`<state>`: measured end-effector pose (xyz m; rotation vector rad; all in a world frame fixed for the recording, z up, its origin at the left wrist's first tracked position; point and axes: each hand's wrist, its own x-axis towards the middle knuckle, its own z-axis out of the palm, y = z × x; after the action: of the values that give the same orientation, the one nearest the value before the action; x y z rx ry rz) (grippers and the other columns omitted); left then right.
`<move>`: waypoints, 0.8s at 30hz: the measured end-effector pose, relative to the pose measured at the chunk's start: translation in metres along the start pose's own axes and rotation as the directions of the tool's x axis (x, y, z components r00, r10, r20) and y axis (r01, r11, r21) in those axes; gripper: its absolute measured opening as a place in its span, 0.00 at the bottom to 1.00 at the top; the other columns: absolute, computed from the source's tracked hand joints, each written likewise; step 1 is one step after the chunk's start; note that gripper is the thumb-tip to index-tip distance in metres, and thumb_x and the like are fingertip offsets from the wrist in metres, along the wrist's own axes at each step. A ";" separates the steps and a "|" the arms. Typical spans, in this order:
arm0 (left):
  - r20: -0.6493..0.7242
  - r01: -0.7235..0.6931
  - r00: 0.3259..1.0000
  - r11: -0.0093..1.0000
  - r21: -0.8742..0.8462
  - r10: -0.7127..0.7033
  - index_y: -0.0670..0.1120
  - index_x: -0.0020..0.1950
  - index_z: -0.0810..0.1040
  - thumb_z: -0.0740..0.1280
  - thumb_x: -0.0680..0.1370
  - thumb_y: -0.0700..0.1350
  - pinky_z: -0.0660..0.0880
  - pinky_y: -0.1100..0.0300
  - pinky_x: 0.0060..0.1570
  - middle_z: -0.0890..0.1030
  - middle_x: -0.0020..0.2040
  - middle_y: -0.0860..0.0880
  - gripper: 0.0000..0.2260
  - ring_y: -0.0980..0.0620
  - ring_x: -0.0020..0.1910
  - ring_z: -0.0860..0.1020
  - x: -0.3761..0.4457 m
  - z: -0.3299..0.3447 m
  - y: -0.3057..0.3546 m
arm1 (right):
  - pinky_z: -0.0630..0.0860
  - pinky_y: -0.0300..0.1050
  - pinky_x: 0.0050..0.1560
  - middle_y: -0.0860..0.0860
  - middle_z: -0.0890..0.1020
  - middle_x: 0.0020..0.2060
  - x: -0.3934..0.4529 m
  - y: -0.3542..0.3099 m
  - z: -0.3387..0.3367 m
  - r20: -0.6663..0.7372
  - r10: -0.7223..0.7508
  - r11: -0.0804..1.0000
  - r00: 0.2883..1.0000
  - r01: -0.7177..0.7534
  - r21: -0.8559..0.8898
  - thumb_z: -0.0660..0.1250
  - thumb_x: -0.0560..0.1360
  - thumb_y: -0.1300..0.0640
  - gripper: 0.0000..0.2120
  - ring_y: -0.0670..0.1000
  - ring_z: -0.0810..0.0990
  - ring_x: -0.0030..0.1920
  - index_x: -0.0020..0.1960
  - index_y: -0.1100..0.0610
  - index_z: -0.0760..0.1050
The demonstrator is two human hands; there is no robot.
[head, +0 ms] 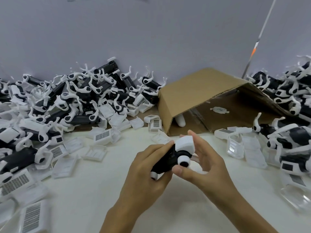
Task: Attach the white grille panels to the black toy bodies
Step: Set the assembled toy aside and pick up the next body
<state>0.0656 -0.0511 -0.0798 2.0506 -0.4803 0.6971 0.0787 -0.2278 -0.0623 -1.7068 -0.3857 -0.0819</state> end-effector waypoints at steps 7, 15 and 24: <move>0.019 0.012 1.000 0.999 -0.030 -0.011 0.48 0.71 0.76 0.73 0.74 0.43 0.79 0.47 0.49 0.82 0.57 0.54 0.24 0.47 0.53 0.81 0.001 0.002 0.006 | 0.72 0.24 0.54 0.37 0.85 0.52 0.001 -0.009 -0.002 0.036 -0.085 0.996 0.996 0.086 -0.024 0.76 0.63 0.40 0.20 0.38 0.81 0.58 0.54 0.29 0.79; 0.045 0.039 0.998 0.993 -0.108 -0.034 0.51 0.70 0.76 0.74 0.75 0.46 0.79 0.54 0.50 0.82 0.56 0.57 0.23 0.51 0.53 0.82 -0.002 0.003 0.010 | 0.75 0.27 0.51 0.40 0.87 0.49 -0.001 -0.012 -0.004 -0.010 -0.071 0.997 0.997 0.071 -0.009 0.73 0.66 0.38 0.15 0.40 0.84 0.55 0.52 0.35 0.83; 0.284 0.446 0.735 0.124 -0.886 -0.615 0.44 0.64 0.80 0.73 0.73 0.47 0.80 0.52 0.41 0.82 0.52 0.38 0.20 0.41 0.43 0.82 0.006 0.009 0.033 | 0.77 0.52 0.58 0.46 0.83 0.62 0.006 -0.012 -0.002 0.043 0.266 0.840 0.963 -0.253 0.480 0.60 0.68 0.30 0.33 0.49 0.82 0.62 0.68 0.44 0.74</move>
<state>0.0537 -0.0762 -0.0591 0.8592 0.0551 0.0128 0.0810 -0.2271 -0.0494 -1.2437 -0.1320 0.1811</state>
